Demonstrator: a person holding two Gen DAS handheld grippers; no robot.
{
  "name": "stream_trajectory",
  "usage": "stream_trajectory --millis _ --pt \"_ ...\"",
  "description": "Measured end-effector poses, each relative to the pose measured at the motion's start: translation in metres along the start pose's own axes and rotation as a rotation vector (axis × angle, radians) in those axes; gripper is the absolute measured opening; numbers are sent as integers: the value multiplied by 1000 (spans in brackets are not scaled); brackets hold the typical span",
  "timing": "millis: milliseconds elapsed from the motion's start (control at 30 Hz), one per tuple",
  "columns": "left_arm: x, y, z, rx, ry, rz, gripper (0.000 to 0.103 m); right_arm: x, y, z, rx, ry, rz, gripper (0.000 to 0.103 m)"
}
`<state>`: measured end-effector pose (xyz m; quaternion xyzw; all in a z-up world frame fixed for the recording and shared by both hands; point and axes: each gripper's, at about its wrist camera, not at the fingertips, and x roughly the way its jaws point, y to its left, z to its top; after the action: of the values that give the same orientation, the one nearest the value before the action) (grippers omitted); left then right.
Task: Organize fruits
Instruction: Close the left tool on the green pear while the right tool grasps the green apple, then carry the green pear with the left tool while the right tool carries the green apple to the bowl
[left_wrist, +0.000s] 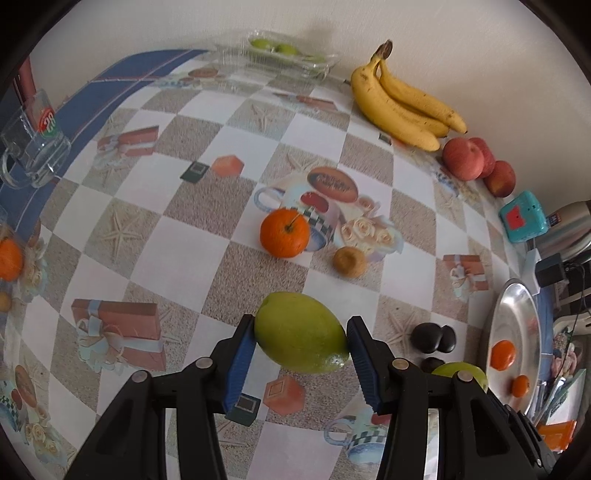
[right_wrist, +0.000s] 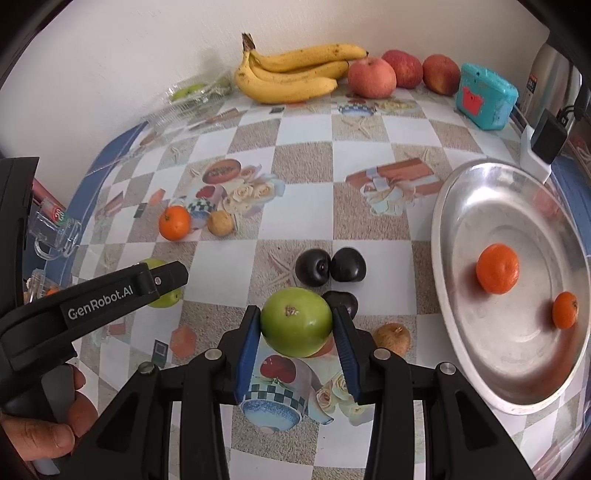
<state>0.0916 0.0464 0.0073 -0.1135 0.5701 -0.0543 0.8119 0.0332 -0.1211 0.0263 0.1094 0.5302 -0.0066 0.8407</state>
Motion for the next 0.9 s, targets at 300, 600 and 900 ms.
stream_trajectory --millis 300,600,900 --pt "-16 -14 1 25 -45 -7 53 -18 -11 6 13 -51 1 41" --pt "-18 -34 -4 44 -42 -29 53 -33 -52 5 78 -75 -23 41" --pt "-15 -90 -23 154 -19 -70 53 -54 -123 1 197 -100 -128 41"
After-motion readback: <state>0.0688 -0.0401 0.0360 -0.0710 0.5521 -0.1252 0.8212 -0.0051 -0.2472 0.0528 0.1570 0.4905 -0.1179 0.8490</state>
